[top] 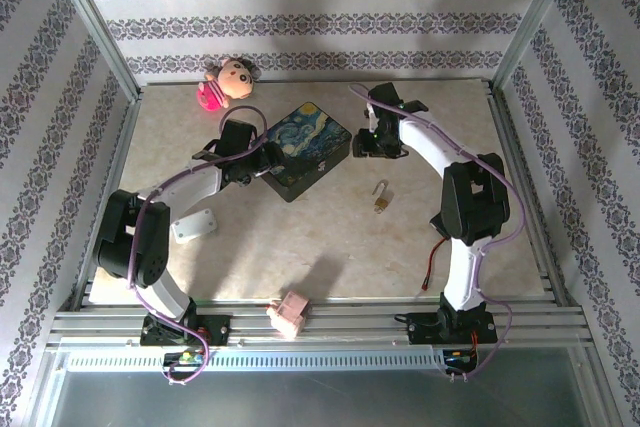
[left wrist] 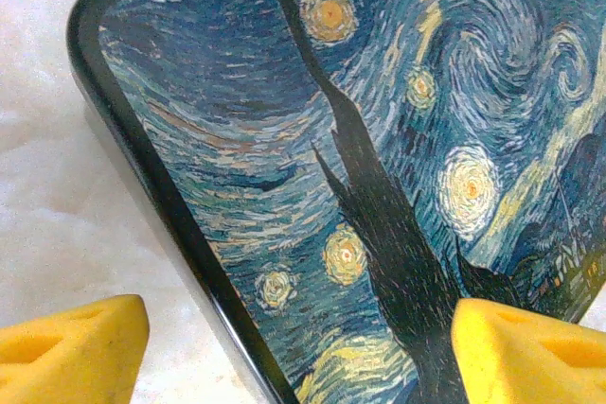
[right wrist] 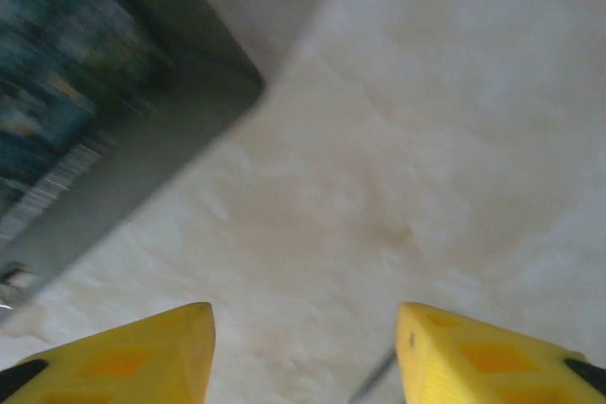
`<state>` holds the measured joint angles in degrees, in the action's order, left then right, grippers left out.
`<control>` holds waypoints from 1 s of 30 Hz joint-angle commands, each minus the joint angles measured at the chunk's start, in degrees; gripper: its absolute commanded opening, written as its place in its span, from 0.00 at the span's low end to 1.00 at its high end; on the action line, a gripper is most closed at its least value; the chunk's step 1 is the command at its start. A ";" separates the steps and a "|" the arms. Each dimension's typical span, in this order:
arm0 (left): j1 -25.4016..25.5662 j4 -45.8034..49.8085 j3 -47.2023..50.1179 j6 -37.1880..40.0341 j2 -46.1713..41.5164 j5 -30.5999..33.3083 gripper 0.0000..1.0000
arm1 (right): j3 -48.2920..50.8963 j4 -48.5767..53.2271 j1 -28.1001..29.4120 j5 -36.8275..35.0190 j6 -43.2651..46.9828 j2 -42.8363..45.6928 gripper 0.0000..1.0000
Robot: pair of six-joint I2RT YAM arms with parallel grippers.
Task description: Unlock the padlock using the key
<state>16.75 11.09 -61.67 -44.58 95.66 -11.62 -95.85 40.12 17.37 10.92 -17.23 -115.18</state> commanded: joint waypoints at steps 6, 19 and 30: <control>-0.48 -0.30 -2.65 0.63 3.16 1.07 0.73 | -11.14 -5.99 -0.14 5.38 -1.57 -10.11 0.57; -0.65 -3.96 -8.12 4.45 7.79 0.36 0.65 | 0.77 -15.40 1.22 8.90 -4.77 -5.34 0.38; -0.57 -5.01 -11.91 4.68 10.92 -2.27 0.64 | 19.29 -22.50 4.93 3.19 -9.60 8.46 0.39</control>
<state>15.99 9.82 -71.77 -40.75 105.93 -10.70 -79.66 19.44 19.70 13.41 -24.58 -109.40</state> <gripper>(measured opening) 0.638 0.388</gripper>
